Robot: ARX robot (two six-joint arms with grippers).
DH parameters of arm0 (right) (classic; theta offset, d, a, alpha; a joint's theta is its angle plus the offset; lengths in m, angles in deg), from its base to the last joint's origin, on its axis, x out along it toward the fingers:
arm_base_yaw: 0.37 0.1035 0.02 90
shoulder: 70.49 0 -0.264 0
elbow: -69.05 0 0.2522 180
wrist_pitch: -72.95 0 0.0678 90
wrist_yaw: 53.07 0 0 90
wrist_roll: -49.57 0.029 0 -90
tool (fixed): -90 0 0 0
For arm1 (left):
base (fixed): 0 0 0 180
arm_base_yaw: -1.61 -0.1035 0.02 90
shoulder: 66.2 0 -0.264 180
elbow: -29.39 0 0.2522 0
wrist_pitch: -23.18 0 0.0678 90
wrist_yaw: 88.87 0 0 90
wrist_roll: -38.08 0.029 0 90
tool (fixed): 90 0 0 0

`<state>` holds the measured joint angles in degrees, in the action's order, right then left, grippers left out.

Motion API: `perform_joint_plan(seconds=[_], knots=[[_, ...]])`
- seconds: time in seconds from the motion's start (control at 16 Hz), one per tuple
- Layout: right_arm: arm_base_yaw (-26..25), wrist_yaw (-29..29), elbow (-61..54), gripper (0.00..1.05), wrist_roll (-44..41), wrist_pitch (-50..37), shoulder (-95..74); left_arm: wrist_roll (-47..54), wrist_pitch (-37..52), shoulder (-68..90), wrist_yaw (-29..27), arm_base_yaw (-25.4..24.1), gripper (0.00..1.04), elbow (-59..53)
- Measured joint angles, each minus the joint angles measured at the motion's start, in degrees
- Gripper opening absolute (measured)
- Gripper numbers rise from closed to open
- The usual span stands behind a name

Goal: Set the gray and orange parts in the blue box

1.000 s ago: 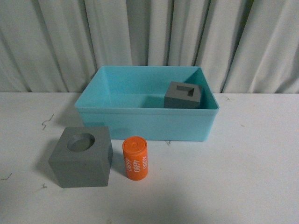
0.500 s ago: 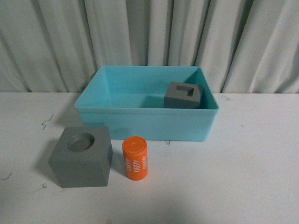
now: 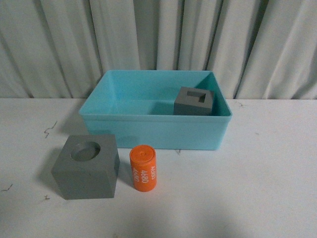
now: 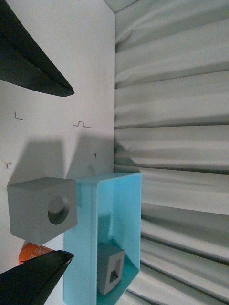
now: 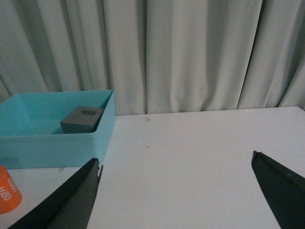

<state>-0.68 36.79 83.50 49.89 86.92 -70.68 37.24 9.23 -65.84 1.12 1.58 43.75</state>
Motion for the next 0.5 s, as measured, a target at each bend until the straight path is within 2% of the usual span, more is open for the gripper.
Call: perform_joint_plan(seconds=[0.06, 0.19, 0.25, 0.31, 0.38, 0.44, 0.5], knots=[[0.0, 0.0, 0.0, 1.0, 0.02, 0.0, 0.0, 0.0, 0.0, 0.0, 0.0, 0.0, 0.98, 0.0], [0.0, 0.0, 0.0, 0.98, 0.0, -0.02, 0.0, 0.0, 0.0, 0.0, 0.0, 0.0, 0.98, 0.0], [0.0, -0.02, 0.0, 0.98, 0.0, 0.04, 0.0, -2.38, -13.81, 5.09, 2.62, 0.09, 0.98, 4.87], [0.0, 0.15, 0.0, 0.98, 0.0, 0.0, -0.02, -6.27, -24.48, 20.52, 2.12, 2.75, 0.98, 12.72], [0.28, 0.13, 0.0, 0.98, 0.0, -0.04, 0.0, -8.39, -25.07, 32.89, 0.15, 7.02, 0.98, 18.21], [0.31, 0.13, 0.0, 0.98, 0.0, 0.02, -0.02, -9.2, -18.36, 43.54, -2.49, 11.06, 0.98, 21.73], [0.31, 0.13, 0.0, 0.98, 0.0, 0.0, 0.0, -9.22, -13.07, 51.23, -4.24, 13.0, 0.98, 24.28]])
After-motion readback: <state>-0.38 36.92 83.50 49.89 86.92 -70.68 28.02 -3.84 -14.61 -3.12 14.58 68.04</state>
